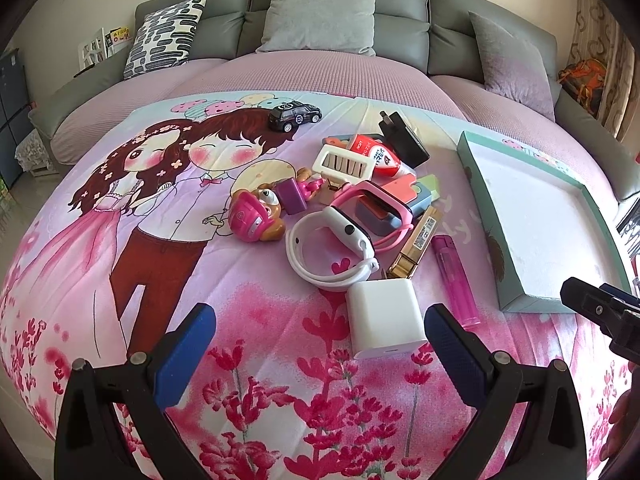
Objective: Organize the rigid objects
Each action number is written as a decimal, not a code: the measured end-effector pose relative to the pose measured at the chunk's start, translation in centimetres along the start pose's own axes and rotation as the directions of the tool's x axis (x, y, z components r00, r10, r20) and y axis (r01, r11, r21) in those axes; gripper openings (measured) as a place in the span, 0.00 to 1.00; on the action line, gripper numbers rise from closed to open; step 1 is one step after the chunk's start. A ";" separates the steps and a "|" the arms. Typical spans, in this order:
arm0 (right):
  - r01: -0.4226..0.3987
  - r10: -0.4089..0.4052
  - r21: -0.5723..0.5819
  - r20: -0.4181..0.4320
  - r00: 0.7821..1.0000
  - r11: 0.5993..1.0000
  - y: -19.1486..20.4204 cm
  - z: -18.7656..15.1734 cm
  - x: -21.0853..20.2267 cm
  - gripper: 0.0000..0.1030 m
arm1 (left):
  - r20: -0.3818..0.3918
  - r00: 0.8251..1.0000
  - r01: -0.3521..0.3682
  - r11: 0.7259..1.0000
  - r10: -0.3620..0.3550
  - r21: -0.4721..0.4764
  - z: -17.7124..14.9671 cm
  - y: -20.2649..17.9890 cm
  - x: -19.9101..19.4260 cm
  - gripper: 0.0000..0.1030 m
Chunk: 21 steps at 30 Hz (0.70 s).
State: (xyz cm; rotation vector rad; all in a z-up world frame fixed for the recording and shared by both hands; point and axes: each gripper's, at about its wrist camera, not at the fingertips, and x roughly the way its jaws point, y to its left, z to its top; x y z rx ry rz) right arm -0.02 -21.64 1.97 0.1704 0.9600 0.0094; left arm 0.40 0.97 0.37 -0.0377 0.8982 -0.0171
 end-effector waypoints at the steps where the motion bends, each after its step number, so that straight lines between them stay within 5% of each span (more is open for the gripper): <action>1: 0.001 -0.001 -0.001 0.000 1.000 1.000 0.0 0.0 0.0 1.00 | -0.001 1.000 0.000 1.000 0.000 0.001 0.0 0.0 0.0 1.00; 21: 0.005 -0.005 -0.004 -0.003 1.000 1.000 0.0 -0.1 0.1 1.00 | 0.000 1.000 0.010 1.000 -0.010 -0.014 0.1 0.2 -0.2 1.00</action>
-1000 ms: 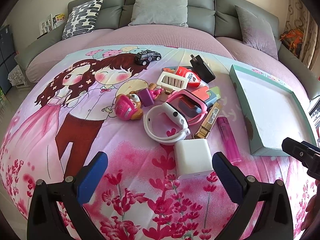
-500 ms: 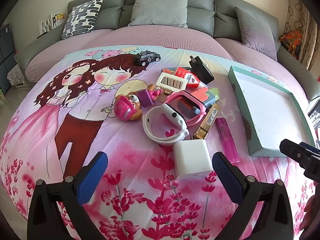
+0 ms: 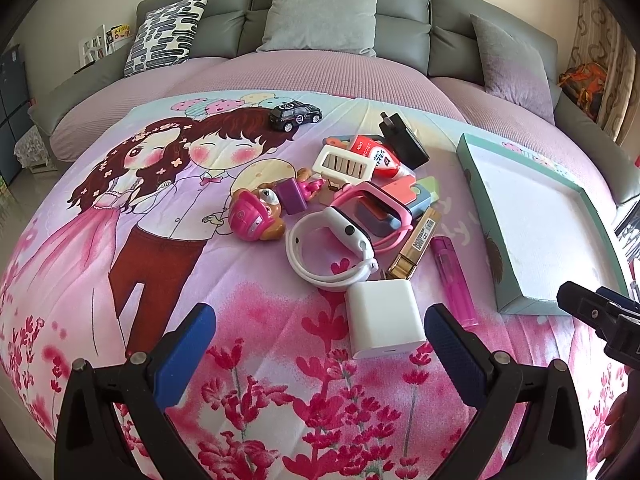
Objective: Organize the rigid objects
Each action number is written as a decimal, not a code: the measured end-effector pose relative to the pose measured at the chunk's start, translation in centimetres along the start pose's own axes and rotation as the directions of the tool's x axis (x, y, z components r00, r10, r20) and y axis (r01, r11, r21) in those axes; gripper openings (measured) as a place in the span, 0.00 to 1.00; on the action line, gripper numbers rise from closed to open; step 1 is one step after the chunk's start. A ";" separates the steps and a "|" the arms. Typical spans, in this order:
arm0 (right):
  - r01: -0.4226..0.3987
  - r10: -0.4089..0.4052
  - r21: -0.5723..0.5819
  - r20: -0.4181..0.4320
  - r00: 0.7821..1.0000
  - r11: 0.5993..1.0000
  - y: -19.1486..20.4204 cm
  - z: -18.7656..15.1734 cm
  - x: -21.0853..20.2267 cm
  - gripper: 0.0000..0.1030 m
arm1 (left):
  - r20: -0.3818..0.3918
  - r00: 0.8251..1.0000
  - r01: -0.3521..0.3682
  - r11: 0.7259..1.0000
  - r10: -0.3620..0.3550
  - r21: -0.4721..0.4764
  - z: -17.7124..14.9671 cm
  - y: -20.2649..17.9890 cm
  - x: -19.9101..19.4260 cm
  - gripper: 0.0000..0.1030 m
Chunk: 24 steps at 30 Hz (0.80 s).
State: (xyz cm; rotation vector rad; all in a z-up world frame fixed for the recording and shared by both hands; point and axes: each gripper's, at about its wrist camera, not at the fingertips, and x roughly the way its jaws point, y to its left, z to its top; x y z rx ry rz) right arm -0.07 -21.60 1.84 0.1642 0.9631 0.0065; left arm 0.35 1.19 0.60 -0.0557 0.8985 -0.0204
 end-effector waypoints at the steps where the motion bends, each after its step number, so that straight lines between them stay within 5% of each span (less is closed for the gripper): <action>1: 0.000 0.000 0.000 0.000 1.000 1.000 0.0 0.0 0.0 1.00 | 0.001 1.000 0.000 1.000 0.000 0.000 0.0 0.0 0.0 1.00; 24: 0.029 -0.029 -0.023 0.026 0.999 0.999 0.6 0.6 -0.6 1.00 | -0.006 1.000 0.000 1.000 0.000 -0.032 0.9 1.1 -0.9 1.00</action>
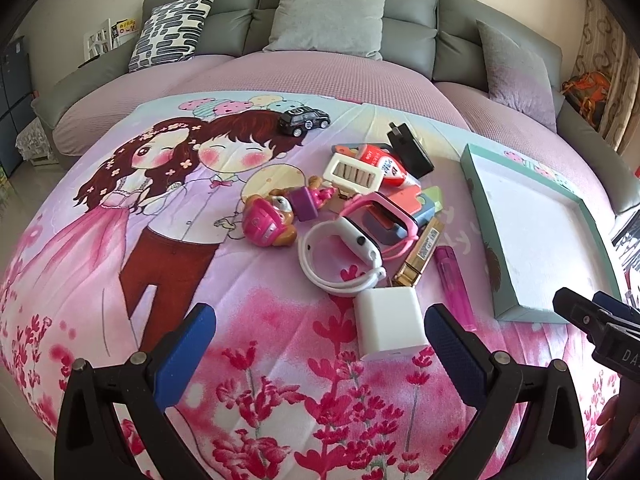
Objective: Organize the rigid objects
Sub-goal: 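Move right tool to the white cube charger while left tool approaches the white smartwatch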
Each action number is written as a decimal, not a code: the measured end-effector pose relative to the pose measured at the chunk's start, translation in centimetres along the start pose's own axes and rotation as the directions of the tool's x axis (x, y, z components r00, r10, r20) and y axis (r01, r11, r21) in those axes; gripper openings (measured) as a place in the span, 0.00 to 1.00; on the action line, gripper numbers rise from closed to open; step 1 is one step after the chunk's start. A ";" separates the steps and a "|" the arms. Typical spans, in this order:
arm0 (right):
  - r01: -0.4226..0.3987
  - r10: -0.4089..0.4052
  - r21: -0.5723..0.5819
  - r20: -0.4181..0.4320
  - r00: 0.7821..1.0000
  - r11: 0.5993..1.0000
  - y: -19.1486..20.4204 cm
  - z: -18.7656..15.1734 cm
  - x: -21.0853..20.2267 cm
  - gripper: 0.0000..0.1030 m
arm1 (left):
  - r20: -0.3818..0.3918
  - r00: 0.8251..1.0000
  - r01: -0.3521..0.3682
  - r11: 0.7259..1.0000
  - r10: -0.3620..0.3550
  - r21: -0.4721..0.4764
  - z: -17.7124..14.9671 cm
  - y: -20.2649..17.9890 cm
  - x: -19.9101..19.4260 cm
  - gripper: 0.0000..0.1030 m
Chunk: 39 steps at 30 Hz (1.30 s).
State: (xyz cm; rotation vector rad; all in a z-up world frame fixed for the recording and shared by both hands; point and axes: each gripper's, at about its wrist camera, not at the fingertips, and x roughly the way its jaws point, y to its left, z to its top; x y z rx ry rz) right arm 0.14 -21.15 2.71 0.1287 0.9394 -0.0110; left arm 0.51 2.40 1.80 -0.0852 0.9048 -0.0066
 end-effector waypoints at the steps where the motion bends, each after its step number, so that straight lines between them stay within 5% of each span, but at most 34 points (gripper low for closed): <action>1: -0.003 0.003 0.003 0.014 1.000 1.000 0.0 0.2 -0.3 1.00 | -0.003 1.000 -0.011 1.000 0.011 0.001 0.4 0.2 -0.1 1.00; 9: -0.032 0.034 -0.034 0.079 0.996 0.999 2.4 2.6 -2.0 1.00 | -0.060 0.990 -0.129 0.991 0.126 -0.043 6.4 2.3 -0.7 1.00; 14: -0.080 0.086 -0.070 0.081 0.993 0.994 4.8 3.8 -1.8 1.00 | -0.100 0.989 -0.120 0.981 0.106 -0.154 8.8 3.0 -0.2 1.00; 23: -0.164 0.166 -0.137 0.006 0.986 0.977 9.1 2.8 1.4 1.00 | -0.205 0.974 -0.152 0.942 0.092 -0.300 5.0 4.8 1.8 1.00; 30: -0.203 0.197 -0.197 -0.052 0.979 0.959 12.2 0.7 3.3 1.00 | -0.163 0.977 -0.187 0.909 0.134 -0.373 3.4 8.1 0.8 1.00; 39: -0.246 0.222 -0.267 -0.116 0.968 0.932 15.2 -1.3 4.6 1.00 | -0.197 0.973 -0.195 0.887 0.121 -0.419 1.9 10.5 2.3 1.00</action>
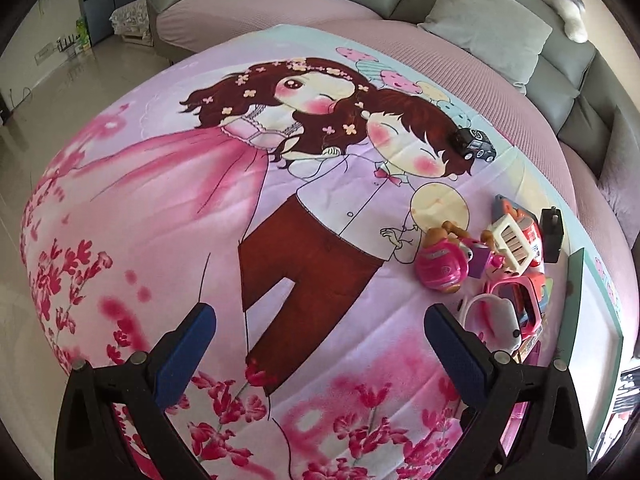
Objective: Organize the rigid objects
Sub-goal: 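Move right tool to the white cube charger while left tool approaches the white smartwatch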
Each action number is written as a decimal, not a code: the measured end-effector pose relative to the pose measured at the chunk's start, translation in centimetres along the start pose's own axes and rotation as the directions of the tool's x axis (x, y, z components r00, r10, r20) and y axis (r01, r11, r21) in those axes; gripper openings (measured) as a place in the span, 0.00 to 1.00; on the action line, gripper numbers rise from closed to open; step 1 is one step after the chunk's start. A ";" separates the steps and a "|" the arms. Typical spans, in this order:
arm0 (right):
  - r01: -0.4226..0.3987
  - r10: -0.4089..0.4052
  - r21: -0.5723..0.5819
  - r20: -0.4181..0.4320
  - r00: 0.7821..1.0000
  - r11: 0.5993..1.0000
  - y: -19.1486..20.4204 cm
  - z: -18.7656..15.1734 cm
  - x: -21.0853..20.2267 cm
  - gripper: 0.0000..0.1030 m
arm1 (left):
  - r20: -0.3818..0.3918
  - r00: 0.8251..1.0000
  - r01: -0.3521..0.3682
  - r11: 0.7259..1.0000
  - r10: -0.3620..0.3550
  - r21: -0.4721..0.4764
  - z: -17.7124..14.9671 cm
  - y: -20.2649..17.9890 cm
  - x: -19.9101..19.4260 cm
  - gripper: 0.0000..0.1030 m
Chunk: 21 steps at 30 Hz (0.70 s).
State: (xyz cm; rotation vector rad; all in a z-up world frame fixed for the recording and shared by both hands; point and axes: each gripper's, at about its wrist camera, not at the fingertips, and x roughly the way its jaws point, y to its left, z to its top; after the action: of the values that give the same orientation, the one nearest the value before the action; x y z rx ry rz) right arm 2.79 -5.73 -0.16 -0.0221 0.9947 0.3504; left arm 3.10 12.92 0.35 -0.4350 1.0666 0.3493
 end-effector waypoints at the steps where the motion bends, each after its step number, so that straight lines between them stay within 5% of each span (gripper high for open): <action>1: 0.002 -0.002 -0.003 -0.003 1.000 1.000 0.1 -0.1 0.1 1.00 | -0.008 1.000 0.005 1.000 -0.005 -0.003 0.0 0.1 0.3 1.00; 14: 0.008 -0.009 -0.015 -0.042 0.999 1.000 0.6 -1.0 1.5 0.67 | -0.042 0.998 0.047 0.999 -0.047 -0.002 -0.3 -0.4 1.4 1.00; 21: 0.002 -0.001 0.020 -0.041 0.999 1.000 -0.5 -0.9 1.1 0.63 | -0.031 0.996 0.090 0.995 -0.088 0.053 -0.6 -2.2 0.8 1.00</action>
State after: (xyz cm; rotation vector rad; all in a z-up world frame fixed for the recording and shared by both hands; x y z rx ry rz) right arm 2.75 -6.04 -1.59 -0.0122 1.0388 0.3398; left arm 4.09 10.80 -0.22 -0.4387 1.0787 0.2351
